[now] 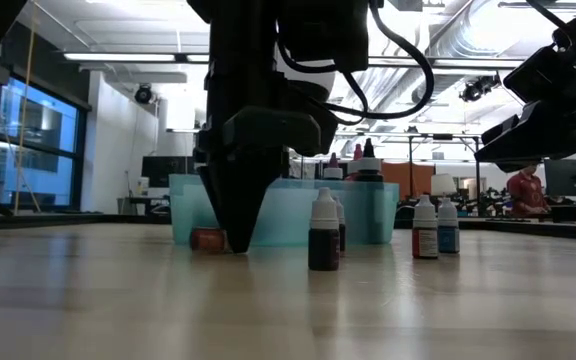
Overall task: Pick & Place food coloring
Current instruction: Put the small orange food coloring bottle into the bin
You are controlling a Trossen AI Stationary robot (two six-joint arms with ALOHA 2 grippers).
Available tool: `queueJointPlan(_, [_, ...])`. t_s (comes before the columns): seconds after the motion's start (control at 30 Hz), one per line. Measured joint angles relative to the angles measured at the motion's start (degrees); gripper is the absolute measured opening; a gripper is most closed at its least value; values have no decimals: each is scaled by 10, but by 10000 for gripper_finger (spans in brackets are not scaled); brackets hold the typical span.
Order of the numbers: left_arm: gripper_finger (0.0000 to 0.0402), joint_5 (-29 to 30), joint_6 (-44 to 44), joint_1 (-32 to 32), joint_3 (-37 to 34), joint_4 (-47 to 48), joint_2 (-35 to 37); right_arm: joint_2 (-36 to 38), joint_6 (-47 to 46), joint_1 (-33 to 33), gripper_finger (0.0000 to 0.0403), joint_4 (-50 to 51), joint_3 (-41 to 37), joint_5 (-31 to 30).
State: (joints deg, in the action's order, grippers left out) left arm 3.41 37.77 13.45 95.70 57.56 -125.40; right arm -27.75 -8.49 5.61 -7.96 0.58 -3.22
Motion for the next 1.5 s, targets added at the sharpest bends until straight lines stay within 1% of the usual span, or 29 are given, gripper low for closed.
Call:
queueJointPlan(0.1, [51,-12,0,0,0,-1,0,0,0,0,2,0,0,0])
queueJointPlan(0.17, [40,-18,0,-1,0,0,0,0,0,0,2,0,0,0])
queueJointPlan(0.3, [38,-24,1,-1,2,1,-1,0,0,0,2,0,0,0])
queueJointPlan(0.4, [41,-18,0,0,20,20,-4,0,0,0,3,0,0,0])
queueJointPlan(0.67, [41,29,-2,0,61,43,-5,0,0,0,2,0,0,0])
queueJointPlan(0.83, [41,37,-4,0,75,52,-5,0,0,0,2,0,0,0])
queueJointPlan(0.93, [42,54,-7,0,91,63,-4,0,0,0,3,0,0,0])
queueJointPlan(1.3, [42,137,-52,0,172,58,-2,0,0,0,2,0,0,0])
queueJointPlan(1.5, [39,166,-74,0,178,50,23,0,0,0,3,0,0,0])
